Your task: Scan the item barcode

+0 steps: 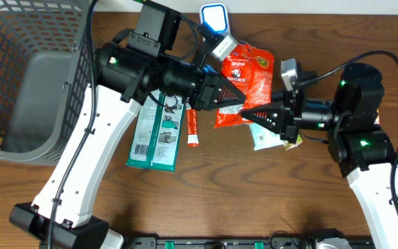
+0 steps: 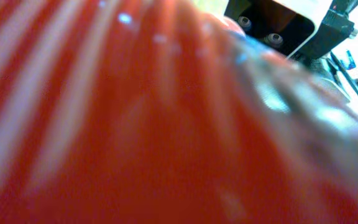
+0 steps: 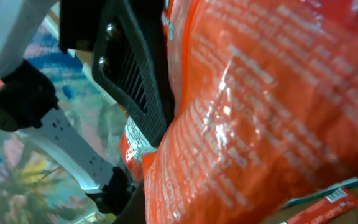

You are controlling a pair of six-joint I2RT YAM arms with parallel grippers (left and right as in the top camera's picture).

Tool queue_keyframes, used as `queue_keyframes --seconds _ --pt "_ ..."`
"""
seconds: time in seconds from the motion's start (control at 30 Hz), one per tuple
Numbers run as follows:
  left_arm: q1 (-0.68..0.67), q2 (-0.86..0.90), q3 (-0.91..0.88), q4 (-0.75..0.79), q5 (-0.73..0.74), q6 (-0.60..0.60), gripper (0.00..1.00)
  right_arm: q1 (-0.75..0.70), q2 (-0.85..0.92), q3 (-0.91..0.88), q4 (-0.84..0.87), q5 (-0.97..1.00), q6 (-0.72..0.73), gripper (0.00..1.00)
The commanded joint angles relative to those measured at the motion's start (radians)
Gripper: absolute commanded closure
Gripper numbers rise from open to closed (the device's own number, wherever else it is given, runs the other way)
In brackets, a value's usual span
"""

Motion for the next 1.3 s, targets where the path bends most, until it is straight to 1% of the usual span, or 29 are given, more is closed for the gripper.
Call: queue_keyframes --seconds 0.0,0.03,0.07,0.1,0.17,0.37,0.47,0.5,0.6,0.67,0.73,0.87,1.07,1.27 --pt "-0.003 0.0 0.006 0.022 -0.137 -0.005 0.7 0.019 -0.001 -0.002 -0.006 0.041 0.012 0.91" --pt "-0.003 0.0 0.006 0.031 -0.156 -0.005 0.59 0.019 -0.001 -0.002 -0.022 0.072 0.012 0.91" --pt "-0.002 0.0 0.006 0.067 -0.227 -0.005 0.32 0.019 -0.001 -0.002 -0.077 0.187 0.012 0.94" --pt "-0.002 0.0 0.006 0.078 -0.261 -0.006 0.29 0.019 -0.001 -0.002 -0.102 0.237 0.012 0.97" --pt "-0.002 0.0 0.006 0.097 -0.344 -0.006 0.26 0.019 -0.001 -0.003 -0.149 0.353 0.011 0.99" --pt "-0.002 0.0 0.006 0.131 -0.621 -0.032 0.23 0.019 -0.001 -0.003 -0.234 0.657 0.011 0.99" --pt "-0.002 0.0 0.006 0.106 -0.734 -0.059 0.22 0.019 -0.001 -0.003 -0.306 0.886 0.012 0.99" --pt "-0.002 0.0 0.005 0.092 -0.761 -0.065 0.22 0.019 0.0 -0.003 -0.332 0.983 0.012 0.99" --pt "-0.002 0.0 -0.003 0.065 -0.799 -0.071 0.21 0.011 0.013 -0.003 -0.365 1.187 0.013 0.99" --pt "-0.002 0.0 -0.014 0.057 -0.808 -0.077 0.21 -0.004 0.027 -0.003 -0.372 1.284 0.014 0.99" --pt "-0.002 0.0 -0.029 0.051 -0.808 -0.077 0.21 -0.031 0.053 -0.003 -0.372 1.379 0.044 0.99" --pt "-0.002 0.0 -0.062 0.043 -0.808 -0.109 0.21 -0.113 0.117 -0.003 -0.367 1.411 0.057 0.99" --pt "-0.002 0.001 -0.084 0.044 -0.808 -0.11 0.21 -0.24 0.256 -0.003 -0.386 1.411 0.045 0.99" --pt "-0.002 0.004 -0.087 0.048 -0.808 -0.11 0.21 -0.296 0.407 -0.003 -0.397 1.423 0.0 0.99"
